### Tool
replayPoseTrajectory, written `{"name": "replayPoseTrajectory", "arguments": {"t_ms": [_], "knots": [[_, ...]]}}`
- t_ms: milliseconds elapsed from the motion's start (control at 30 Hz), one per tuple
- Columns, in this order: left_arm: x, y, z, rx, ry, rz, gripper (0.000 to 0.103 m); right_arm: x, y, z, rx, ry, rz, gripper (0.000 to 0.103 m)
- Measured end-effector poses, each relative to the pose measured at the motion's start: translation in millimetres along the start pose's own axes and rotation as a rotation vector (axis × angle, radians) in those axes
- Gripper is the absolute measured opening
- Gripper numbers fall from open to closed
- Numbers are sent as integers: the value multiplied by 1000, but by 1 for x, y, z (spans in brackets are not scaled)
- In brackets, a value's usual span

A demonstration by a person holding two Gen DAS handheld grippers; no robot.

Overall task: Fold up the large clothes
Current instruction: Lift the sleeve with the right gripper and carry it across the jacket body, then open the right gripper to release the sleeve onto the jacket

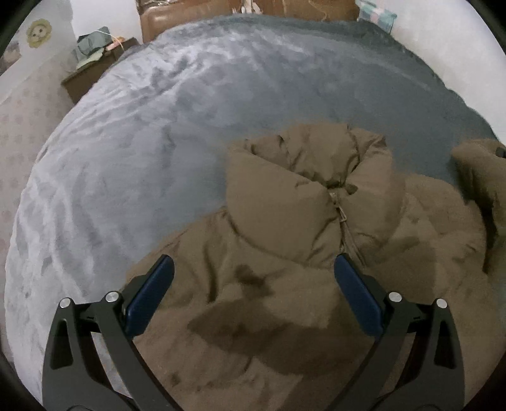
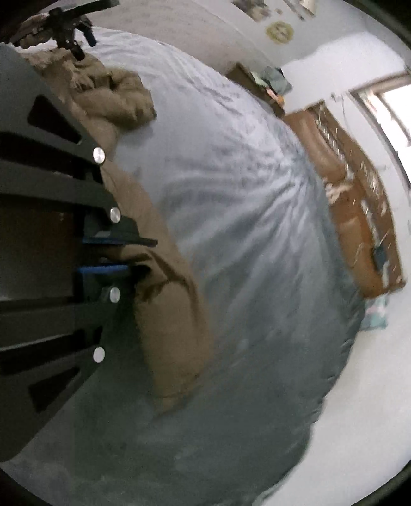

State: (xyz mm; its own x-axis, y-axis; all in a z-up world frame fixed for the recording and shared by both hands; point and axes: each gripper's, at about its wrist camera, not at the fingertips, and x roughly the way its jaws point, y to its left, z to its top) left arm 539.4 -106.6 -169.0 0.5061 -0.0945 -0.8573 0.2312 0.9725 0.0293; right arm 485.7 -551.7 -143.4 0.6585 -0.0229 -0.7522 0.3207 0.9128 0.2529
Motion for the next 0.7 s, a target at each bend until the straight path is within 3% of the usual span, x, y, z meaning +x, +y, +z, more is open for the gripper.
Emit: {"name": "replayPoseTrajectory", "arguments": {"t_ms": [133, 300, 400, 500, 633, 700], "knots": [[-27, 19, -16, -30, -12, 3, 100, -22, 52, 2, -102, 2, 25, 9], [-49, 66, -42, -87, -6, 24, 100, -39, 124, -17, -205, 35, 114, 9], [-56, 100, -62, -146, 27, 8, 100, -46, 183, -46, -289, 72, 187, 9], [-55, 117, -82, -169, 43, 26, 100, -42, 235, -87, -414, 117, 204, 9], [-41, 123, -103, -176, 82, 63, 100, -18, 269, -137, -507, 224, 174, 10], [-41, 126, -111, -171, 92, 78, 100, -7, 279, -156, -524, 297, 205, 15]]}}
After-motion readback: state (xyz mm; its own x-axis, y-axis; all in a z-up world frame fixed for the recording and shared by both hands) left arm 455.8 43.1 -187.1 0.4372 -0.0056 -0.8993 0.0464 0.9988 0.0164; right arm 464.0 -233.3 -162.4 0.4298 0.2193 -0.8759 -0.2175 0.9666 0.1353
